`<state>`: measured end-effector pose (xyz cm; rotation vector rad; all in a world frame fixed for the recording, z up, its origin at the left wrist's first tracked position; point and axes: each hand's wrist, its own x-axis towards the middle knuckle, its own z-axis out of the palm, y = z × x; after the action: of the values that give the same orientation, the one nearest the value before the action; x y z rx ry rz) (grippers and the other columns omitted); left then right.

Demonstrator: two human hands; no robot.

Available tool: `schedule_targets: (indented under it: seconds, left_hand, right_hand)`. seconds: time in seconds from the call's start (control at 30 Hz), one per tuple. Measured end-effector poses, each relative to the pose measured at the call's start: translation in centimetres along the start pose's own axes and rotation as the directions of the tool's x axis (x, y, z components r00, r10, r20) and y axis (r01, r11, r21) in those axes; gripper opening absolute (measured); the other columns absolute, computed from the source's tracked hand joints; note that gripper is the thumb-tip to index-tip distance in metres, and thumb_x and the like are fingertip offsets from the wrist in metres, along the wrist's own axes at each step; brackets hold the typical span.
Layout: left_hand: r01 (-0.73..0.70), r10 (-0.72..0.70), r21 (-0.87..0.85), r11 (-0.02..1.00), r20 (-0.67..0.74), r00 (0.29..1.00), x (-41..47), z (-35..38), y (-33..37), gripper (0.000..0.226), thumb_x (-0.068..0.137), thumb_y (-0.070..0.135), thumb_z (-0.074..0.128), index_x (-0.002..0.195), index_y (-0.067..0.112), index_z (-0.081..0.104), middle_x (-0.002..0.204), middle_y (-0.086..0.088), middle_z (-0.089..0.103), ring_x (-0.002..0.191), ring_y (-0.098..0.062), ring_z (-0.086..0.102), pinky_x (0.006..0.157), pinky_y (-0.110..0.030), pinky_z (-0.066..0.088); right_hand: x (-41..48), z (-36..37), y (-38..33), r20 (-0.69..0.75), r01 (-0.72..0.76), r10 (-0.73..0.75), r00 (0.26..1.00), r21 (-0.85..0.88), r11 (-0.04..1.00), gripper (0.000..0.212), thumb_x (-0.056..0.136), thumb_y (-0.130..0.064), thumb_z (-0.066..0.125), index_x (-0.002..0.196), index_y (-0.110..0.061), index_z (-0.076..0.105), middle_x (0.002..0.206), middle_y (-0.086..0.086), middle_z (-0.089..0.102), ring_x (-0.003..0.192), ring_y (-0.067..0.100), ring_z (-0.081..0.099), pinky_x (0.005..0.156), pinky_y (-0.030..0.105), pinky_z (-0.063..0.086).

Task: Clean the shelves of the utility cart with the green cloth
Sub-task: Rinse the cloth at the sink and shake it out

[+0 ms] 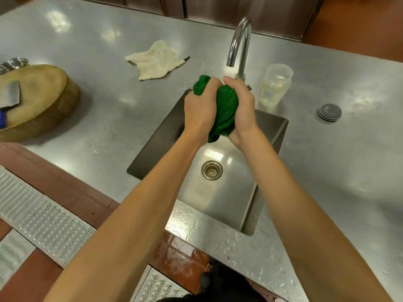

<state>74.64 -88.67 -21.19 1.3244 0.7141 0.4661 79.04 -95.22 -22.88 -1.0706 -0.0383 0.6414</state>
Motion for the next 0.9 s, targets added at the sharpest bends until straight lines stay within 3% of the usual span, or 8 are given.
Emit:
schedule_targets:
  seconds: [0.13,0.23,0.3,0.37,0.47,0.57,0.67,0.9]
  left_hand:
    - [0.005,-0.004,0.073,0.997,-0.014,1.0,1.4,0.7,-0.9,0.054,0.077,0.055,0.065,0.113,0.014,0.065,0.103,-0.004,0.073,0.091,-0.014,0.072,0.08,-0.037,0.061]
    - [0.097,-0.086,0.101,0.99,-0.11,0.99,1.6,1.2,-1.9,0.075,0.063,0.073,0.061,0.122,0.027,0.061,0.118,-0.004,0.065,0.095,-0.016,0.069,0.082,-0.038,0.061]
    - [0.151,-0.146,0.035,0.988,-0.114,0.983,1.8,1.2,-2.4,0.065,0.065,0.071,0.064,0.114,0.028,0.067,0.116,-0.006,0.068,0.095,-0.019,0.07,0.083,-0.04,0.061]
    - [0.147,-0.147,-0.007,0.989,-0.099,0.984,2.3,1.3,-2.5,0.047,0.076,0.062,0.066,0.099,0.021,0.073,0.096,-0.002,0.076,0.088,-0.017,0.073,0.082,-0.04,0.061]
    - [0.083,-0.059,0.128,0.988,-0.183,0.981,3.0,1.5,-2.4,0.037,0.087,0.052,0.062,0.075,0.017,0.069,0.077,0.0,0.073,0.075,-0.013,0.07,0.069,-0.031,0.056]
    - [-0.004,0.062,0.231,0.973,-0.241,0.969,3.4,1.7,-2.7,0.04,0.089,0.041,0.061,0.055,0.019,0.054,0.059,0.003,0.058,0.058,-0.012,0.057,0.057,-0.027,0.043]
    - [-0.062,0.14,0.34,0.938,-0.207,0.968,3.6,1.7,-2.8,0.041,0.088,0.035,0.058,0.052,0.018,0.049,0.055,0.004,0.054,0.053,-0.011,0.053,0.054,-0.026,0.04]
    - [-0.086,0.167,0.505,0.859,-0.117,0.979,4.0,1.1,-3.9,0.038,0.087,0.037,0.053,0.055,0.016,0.051,0.06,-0.001,0.057,0.053,-0.016,0.053,0.053,-0.028,0.042]
  right_hand:
    - [1.4,-0.7,0.2,-0.082,-0.02,0.018,0.996,-0.018,1.0,0.05,0.076,-0.044,0.072,0.114,-0.011,0.07,0.113,0.015,0.071,0.105,0.03,0.069,0.089,0.045,0.057]
    - [2.0,-0.9,0.4,-0.232,0.062,-0.063,0.971,-0.012,0.998,0.029,0.077,-0.028,0.078,0.102,-0.014,0.073,0.099,0.008,0.074,0.095,0.023,0.071,0.077,0.037,0.06]
    - [2.0,-0.8,0.8,-0.209,0.116,-0.124,0.97,-0.048,0.992,0.024,0.078,-0.024,0.077,0.099,-0.013,0.072,0.097,0.007,0.073,0.093,0.021,0.071,0.074,0.033,0.059]
    - [2.0,-0.3,1.1,-0.181,0.14,-0.149,0.972,-0.06,0.988,0.029,0.079,-0.03,0.078,0.098,-0.008,0.07,0.094,0.009,0.074,0.089,0.021,0.072,0.073,0.032,0.059]
    - [2.3,0.2,1.3,-0.205,0.169,-0.189,0.96,-0.11,0.979,0.034,0.081,-0.035,0.077,0.085,-0.003,0.066,0.076,0.006,0.07,0.074,0.016,0.071,0.07,0.03,0.058]
    - [2.9,0.2,1.2,-0.265,0.206,-0.257,0.929,-0.205,0.957,0.033,0.083,-0.027,0.071,0.058,-0.013,0.055,0.054,-0.005,0.056,0.054,0.008,0.057,0.056,0.024,0.049]
    - [3.5,-0.3,1.5,-0.293,0.231,-0.301,0.907,-0.252,0.94,0.034,0.08,-0.022,0.06,0.049,-0.017,0.046,0.047,-0.008,0.045,0.049,0.009,0.046,0.051,0.026,0.04]
    - [3.9,-1.7,2.6,-0.324,0.236,-0.366,0.872,-0.375,0.896,0.042,0.091,-0.011,0.051,0.05,-0.015,0.045,0.044,-0.01,0.047,0.042,0.001,0.045,0.044,0.015,0.037]
